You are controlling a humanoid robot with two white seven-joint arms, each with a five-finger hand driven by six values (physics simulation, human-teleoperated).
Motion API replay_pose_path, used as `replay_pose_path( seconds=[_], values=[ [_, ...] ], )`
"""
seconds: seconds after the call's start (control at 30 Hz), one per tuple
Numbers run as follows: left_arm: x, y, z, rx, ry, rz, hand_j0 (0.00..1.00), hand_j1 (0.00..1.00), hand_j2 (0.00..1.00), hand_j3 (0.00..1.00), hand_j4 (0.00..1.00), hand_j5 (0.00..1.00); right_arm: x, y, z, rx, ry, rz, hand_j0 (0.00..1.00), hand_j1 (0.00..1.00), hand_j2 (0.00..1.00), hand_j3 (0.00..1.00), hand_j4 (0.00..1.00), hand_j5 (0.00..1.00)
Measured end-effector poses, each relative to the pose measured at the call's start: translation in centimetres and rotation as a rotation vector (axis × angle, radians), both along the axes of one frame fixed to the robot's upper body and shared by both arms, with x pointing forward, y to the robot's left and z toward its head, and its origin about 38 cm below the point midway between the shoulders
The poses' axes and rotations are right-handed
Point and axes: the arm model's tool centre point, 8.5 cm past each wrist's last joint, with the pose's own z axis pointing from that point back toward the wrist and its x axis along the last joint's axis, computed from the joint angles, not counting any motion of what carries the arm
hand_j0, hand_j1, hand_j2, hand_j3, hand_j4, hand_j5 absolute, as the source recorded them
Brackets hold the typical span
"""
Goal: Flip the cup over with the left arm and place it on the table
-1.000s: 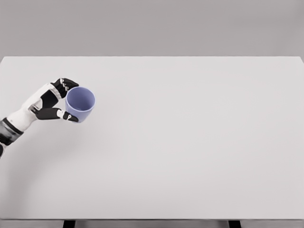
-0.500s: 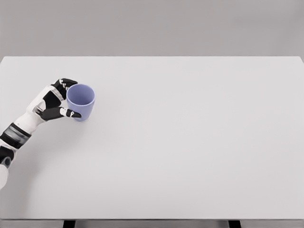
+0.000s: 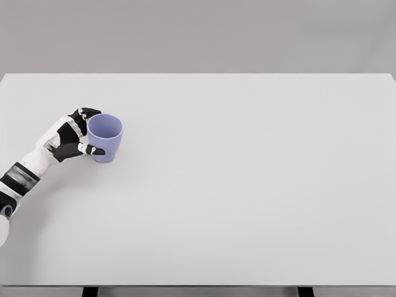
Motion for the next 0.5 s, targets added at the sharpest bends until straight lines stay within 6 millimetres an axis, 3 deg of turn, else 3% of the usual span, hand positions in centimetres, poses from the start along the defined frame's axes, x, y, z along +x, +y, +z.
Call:
replay_pose_path(
  seconds=[0.17, 0.5],
  values=[
    [-0.05, -0.06, 0.11, 0.005, -0.009, -0.004, 0.87, 0.87, 0.87, 0.87, 0.87, 0.87, 0.0, 0.0, 0.0, 0.0, 0.0, 0.0, 1.0, 1.0, 1.0, 1.0, 1.0, 1.0],
    [-0.09, -0.02, 0.4, 0.009, -0.023, -0.007, 0.98, 0.98, 0.98, 0.98, 0.98, 0.98, 0.0, 0.0, 0.0, 0.0, 0.0, 0.0, 1.0, 1.0, 1.0, 1.0, 1.0, 1.0]
  ],
)
